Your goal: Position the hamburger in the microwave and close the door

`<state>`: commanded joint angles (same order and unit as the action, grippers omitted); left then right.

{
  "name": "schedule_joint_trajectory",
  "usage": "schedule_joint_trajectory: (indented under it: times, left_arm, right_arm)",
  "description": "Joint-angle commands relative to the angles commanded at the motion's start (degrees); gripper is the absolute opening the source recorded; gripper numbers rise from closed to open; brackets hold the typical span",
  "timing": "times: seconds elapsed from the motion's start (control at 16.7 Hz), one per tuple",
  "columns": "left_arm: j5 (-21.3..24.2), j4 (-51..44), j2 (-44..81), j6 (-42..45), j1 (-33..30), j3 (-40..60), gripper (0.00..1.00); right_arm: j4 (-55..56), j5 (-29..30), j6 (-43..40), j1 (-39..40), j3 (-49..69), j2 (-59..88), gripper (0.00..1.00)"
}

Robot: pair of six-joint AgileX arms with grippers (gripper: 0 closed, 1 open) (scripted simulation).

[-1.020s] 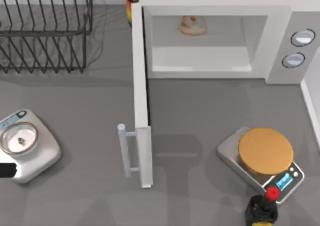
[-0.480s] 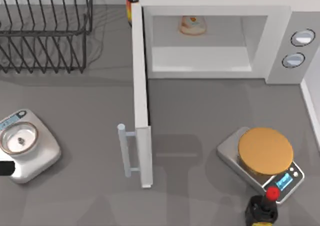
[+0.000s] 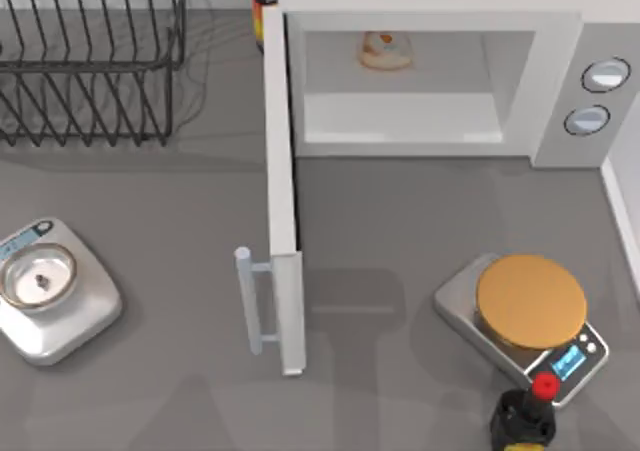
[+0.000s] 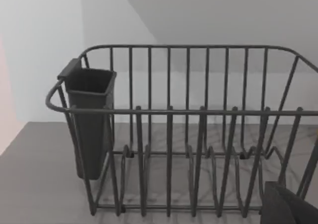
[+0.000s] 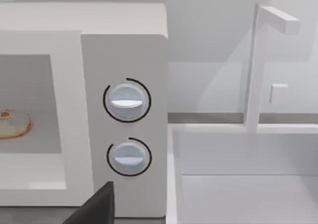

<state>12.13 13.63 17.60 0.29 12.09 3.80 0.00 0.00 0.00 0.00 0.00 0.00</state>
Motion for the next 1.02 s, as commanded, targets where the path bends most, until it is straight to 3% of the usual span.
schedule_joint_trajectory:
  times: [1.02]
  left_arm:
    - [0.6,0.7,-3.3,0.0,0.5,-4.1,0.0]
  right_arm:
    - [0.0,0.0,0.0,0.0,0.0,0.0,1.0]
